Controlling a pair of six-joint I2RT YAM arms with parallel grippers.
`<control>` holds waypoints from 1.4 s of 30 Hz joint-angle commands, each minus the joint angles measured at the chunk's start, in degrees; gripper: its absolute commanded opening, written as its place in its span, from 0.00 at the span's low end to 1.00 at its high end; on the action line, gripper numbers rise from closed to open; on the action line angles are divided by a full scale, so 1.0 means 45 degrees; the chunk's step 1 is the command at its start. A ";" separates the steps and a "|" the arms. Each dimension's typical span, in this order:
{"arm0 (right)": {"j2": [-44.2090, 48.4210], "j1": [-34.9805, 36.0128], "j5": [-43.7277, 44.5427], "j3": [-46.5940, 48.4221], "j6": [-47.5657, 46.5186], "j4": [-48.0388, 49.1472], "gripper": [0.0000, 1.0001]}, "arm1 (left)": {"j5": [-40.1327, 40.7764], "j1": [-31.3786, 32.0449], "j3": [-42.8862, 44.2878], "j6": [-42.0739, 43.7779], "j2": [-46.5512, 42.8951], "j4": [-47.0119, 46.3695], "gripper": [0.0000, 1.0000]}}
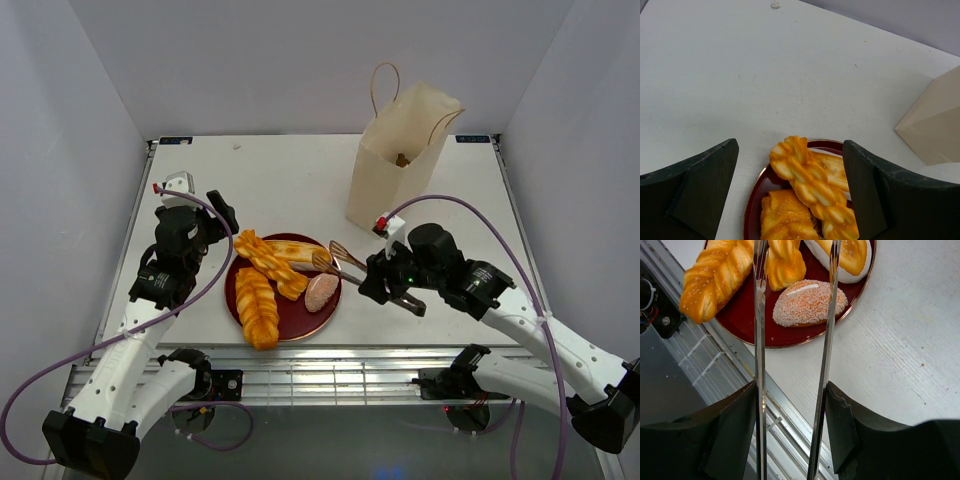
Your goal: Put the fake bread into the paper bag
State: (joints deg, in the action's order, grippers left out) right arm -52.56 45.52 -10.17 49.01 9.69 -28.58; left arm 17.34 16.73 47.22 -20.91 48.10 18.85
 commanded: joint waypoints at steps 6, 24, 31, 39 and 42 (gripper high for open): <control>0.1073 0.0276 0.0562 -0.0949 0.0814 -0.0426 0.59 | 0.0072 0.0071 -0.0083 0.0036 -0.0102 -0.0166 0.95; 0.0547 0.0939 0.0464 -0.2162 0.1752 0.0316 0.62 | -0.0006 0.0071 -0.0045 0.0056 -0.0141 -0.0146 0.98; 0.0195 0.1193 0.0718 -0.2181 0.2064 0.0627 0.62 | -0.0046 0.0071 -0.0045 0.0056 -0.0180 -0.0146 0.98; -0.0254 0.1369 0.1342 -0.2084 0.2630 0.0766 0.63 | -0.0163 0.0071 -0.0045 0.0036 -0.0219 -0.0146 0.98; -0.0586 0.1447 0.1811 -0.1791 0.2924 0.0492 0.62 | -0.0202 0.0071 -0.0045 0.0036 -0.0239 -0.0146 0.98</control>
State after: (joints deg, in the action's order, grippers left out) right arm -54.46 51.42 -4.91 39.40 20.91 -27.29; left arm 17.10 16.73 47.22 -20.93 48.14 18.85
